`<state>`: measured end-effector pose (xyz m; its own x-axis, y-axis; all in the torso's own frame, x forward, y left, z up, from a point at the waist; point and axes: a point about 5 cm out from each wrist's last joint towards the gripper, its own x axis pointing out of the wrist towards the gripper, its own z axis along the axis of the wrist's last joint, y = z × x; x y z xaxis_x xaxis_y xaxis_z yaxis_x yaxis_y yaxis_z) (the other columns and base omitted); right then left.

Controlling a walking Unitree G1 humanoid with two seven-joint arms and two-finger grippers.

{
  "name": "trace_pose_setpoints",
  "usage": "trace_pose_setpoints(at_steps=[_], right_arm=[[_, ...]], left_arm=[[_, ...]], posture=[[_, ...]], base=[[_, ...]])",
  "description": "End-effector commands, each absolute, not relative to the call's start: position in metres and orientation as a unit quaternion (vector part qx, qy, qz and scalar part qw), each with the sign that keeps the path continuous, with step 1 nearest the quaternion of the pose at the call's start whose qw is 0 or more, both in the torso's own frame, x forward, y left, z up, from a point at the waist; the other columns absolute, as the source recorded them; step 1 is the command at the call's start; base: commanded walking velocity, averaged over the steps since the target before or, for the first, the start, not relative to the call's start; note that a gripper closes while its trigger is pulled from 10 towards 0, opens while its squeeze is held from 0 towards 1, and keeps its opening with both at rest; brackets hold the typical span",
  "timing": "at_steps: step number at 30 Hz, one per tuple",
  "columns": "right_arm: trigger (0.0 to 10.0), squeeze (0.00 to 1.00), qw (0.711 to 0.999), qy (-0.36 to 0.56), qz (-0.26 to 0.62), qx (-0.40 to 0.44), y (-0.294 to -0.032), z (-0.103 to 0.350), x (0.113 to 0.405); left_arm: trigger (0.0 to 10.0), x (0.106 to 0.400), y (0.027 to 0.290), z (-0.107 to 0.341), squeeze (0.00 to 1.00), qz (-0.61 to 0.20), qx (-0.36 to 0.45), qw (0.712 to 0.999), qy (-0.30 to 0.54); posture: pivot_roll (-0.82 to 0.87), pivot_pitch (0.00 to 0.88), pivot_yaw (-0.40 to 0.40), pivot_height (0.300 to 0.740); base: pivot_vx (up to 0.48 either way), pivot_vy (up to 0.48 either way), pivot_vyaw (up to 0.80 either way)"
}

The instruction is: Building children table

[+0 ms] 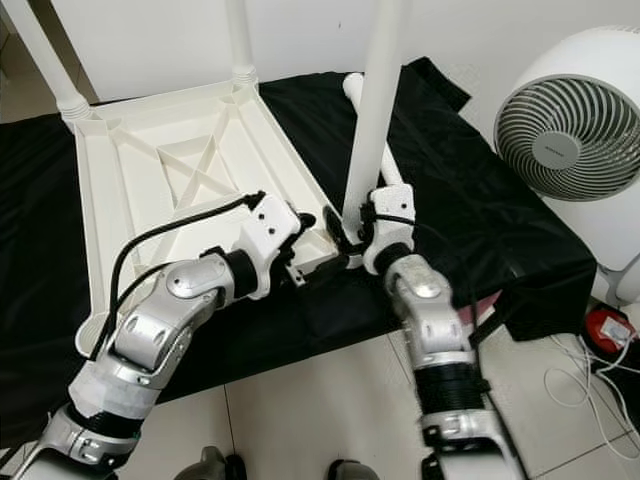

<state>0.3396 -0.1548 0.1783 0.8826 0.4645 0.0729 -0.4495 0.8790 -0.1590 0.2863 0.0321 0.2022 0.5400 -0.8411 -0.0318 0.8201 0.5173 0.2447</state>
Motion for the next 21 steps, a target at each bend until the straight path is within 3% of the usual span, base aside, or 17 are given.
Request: trace_pose_setpoints(at_steps=[1,7,8,9,14,15,21], right_arm=[[10.0,0.0,0.957,-0.051,0.271,-0.09,-0.154,0.175,0.342],[10.0,0.0,0.944,-0.041,0.304,-0.12,-0.157,0.172,0.349],[8.9,0.0,0.942,-0.038,0.308,-0.126,-0.158,0.172,0.353],[4.5,0.0,0.936,-0.037,0.325,-0.133,-0.159,0.173,0.357],[4.5,0.0,0.931,-0.038,0.338,-0.135,-0.16,0.175,0.36],[0.0,0.0,0.928,-0.037,0.343,-0.139,-0.16,0.175,0.362],[0.0,0.0,0.922,-0.028,0.355,-0.15,-0.163,0.173,0.364]], left_arm=[[10.0,0.285,0.031,0.201,0.0,-0.474,0.117,0.872,-0.042],[10.0,0.287,0.03,0.202,0.0,-0.474,0.119,0.872,-0.046],[10.0,0.288,0.03,0.203,0.0,-0.473,0.119,0.872,-0.047],[10.0,0.288,0.03,0.204,0.0,-0.473,0.121,0.871,-0.049],[10.0,0.288,0.03,0.204,0.0,-0.474,0.121,0.871,-0.05],[10.0,0.288,0.03,0.204,0.0,-0.474,0.122,0.87,-0.05],[10.0,0.287,0.029,0.203,0.0,-0.477,0.122,0.869,-0.05]], posture=[[-0.09,0.092,0.031,0.74],[-0.08,0.076,0.029,0.74],[-0.08,0.066,0.03,0.74],[-0.08,0.066,0.03,0.74],[-0.08,0.066,0.03,0.74],[-0.08,0.057,0.032,0.74],[-0.08,0.059,0.028,0.74]], base=[[0.0,0.0,0.0],[0.0,0.0,0.0],[0.0,0.0,0.0],[0.0,0.0,0.0],[0.0,0.0,0.0],[0.0,0.0,0.0],[0.0,0.0,0.0]])
